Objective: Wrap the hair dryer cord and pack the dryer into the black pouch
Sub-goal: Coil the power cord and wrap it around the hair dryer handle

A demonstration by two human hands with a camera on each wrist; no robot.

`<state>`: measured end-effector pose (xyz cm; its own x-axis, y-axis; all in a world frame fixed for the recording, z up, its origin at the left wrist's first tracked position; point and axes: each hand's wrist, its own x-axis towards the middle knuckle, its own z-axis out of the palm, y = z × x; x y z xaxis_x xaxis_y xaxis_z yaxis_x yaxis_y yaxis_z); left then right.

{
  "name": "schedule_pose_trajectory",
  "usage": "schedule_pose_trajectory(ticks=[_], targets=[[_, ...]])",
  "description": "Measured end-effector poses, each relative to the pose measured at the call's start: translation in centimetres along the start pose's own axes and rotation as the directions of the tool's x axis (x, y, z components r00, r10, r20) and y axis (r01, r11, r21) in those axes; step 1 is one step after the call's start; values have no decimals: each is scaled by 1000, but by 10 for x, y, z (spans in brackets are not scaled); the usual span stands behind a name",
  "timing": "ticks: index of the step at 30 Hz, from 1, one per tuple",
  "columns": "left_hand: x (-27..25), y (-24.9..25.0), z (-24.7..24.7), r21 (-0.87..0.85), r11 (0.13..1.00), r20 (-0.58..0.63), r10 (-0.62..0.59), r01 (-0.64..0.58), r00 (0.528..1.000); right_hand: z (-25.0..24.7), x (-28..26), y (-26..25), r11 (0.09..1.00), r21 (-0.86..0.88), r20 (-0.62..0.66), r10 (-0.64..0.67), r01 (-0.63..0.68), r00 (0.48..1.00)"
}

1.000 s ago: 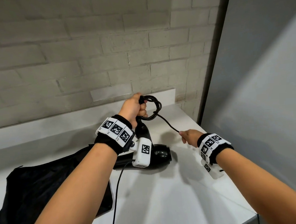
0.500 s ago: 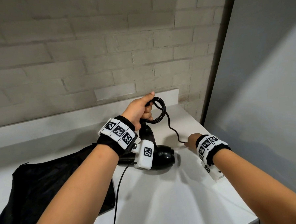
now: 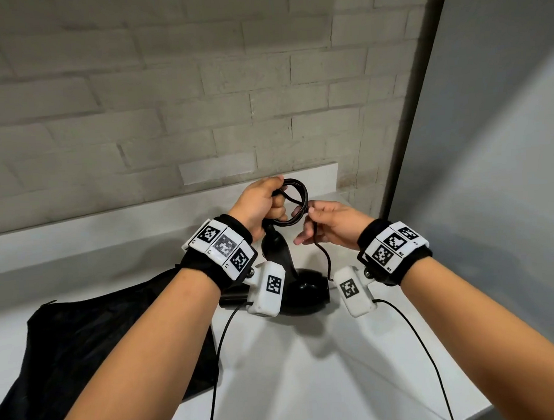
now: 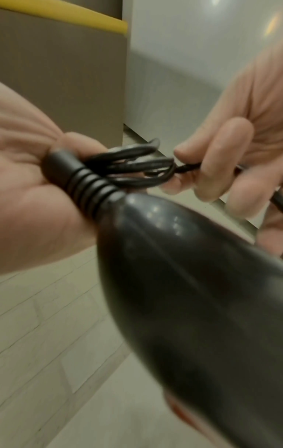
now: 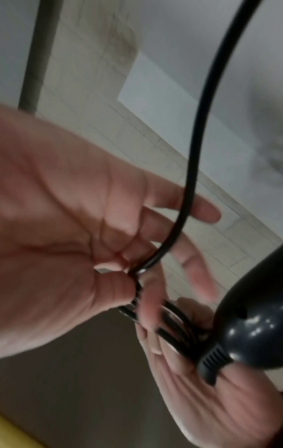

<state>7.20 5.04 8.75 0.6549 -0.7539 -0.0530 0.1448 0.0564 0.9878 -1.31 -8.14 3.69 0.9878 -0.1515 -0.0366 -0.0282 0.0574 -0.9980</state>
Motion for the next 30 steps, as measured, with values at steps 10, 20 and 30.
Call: schedule_pose_trajectory(ticks=[10,20,30], targets=[[-10,0,11,5,1000,204,-29,28,978,7,12,-15,970,-243,-264,-60,-6,963],[-9,0,12,97,995,182,-17,0,983,7,5,-52,900,-415,-460,-334,133,822],[2,-4,7,-64,996,-13,57,-58,998,35,-13,-46,692,-664,-238,-553,282,798]])
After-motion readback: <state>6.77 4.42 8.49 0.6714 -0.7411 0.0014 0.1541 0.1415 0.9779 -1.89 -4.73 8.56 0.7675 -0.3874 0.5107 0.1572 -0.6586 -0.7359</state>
